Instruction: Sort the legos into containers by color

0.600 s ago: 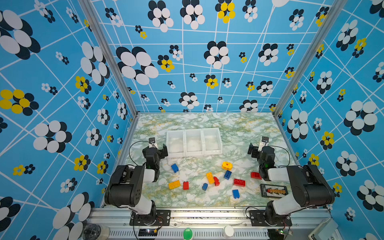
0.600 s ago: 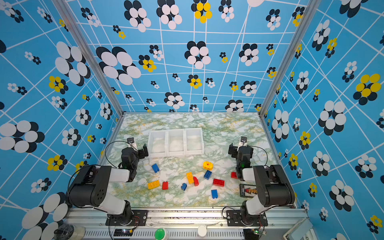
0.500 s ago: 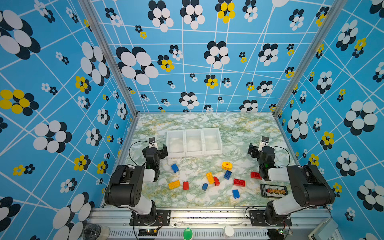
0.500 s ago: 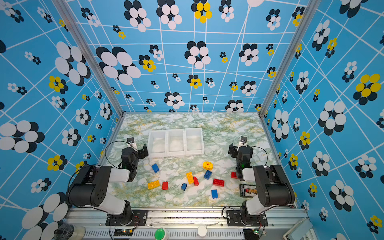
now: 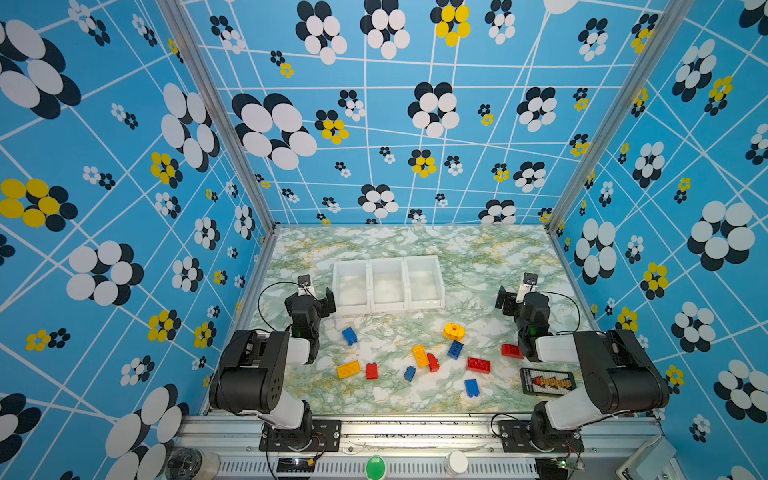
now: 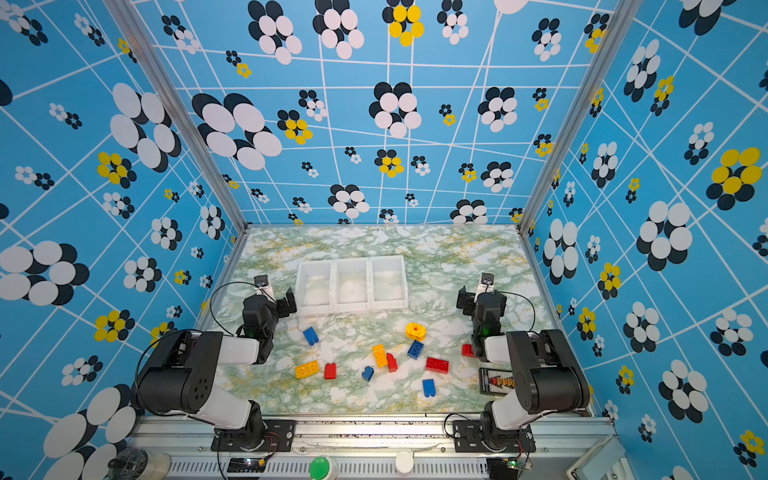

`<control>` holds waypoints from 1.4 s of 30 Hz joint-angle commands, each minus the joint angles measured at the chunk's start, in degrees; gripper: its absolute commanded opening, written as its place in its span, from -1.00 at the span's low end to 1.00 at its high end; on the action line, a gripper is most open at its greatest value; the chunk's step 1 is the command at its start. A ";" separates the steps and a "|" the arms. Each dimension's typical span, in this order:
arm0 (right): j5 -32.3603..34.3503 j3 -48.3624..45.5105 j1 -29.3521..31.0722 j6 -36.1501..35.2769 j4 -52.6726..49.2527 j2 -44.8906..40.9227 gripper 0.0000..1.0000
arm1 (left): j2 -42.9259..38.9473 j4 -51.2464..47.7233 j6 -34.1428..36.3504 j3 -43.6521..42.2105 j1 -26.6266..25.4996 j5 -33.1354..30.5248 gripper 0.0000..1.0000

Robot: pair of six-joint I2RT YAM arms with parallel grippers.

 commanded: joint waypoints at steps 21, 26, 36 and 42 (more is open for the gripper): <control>-2.56 2.58 -0.37 -1.21 -4.06 -1.77 0.98 | -1.71 -0.34 0.94 1.38 -0.53 -0.87 0.98; -2.05 10.43 0.39 -0.75 -25.56 -9.57 0.98 | -9.95 -15.21 0.71 5.58 -0.44 0.02 0.99; -8.29 22.98 6.92 6.89 -51.02 -15.26 0.98 | -13.06 -38.17 -4.44 17.45 -0.75 9.51 0.99; -11.62 27.76 10.11 10.94 -56.35 -12.66 0.98 | -6.61 -43.94 -7.17 24.20 -1.15 17.13 0.95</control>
